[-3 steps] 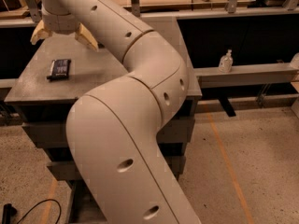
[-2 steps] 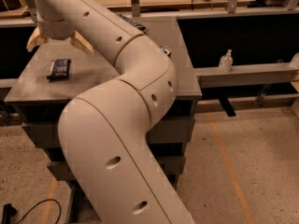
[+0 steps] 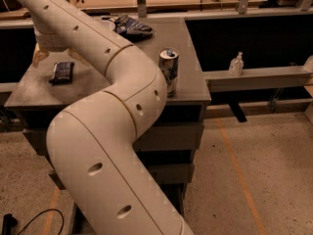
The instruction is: Place rxbar blueberry into bottom drawer
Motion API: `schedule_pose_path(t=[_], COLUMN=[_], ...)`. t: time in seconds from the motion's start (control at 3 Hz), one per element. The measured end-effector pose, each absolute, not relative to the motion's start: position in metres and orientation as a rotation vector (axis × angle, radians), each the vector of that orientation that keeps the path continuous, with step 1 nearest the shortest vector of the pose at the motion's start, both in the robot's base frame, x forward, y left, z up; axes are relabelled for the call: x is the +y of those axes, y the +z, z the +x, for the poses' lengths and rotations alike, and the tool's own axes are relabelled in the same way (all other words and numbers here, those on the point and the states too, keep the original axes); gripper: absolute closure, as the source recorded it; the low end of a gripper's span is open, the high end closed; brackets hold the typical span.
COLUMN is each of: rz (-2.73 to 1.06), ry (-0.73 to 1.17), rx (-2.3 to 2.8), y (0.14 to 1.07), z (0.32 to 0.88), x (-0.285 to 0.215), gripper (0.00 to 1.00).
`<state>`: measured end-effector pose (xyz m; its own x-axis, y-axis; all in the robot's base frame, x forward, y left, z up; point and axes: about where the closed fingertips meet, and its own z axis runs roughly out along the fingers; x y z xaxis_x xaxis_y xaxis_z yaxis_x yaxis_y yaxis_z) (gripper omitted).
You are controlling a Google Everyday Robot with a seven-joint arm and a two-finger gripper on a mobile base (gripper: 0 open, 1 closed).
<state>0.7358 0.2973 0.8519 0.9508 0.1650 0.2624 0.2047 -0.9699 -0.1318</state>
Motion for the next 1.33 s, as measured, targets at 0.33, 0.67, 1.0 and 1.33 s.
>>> schedule_pose_path(t=[0.33,0.67,1.0,1.33], rz=[-2.961,-2.969,-2.969,-2.968], ry=[-0.36,-0.348,-0.348,-0.347], rx=[-0.302,-0.308,-0.308,-0.307], y=[0.8381,0.8349,0.8382,0.84], z=[0.7387,0.7394,0.7391,0.7389], x=[0.3043,0.3055,0.3054,0.3053], gripper=[0.34,0.51,0.74,0.98])
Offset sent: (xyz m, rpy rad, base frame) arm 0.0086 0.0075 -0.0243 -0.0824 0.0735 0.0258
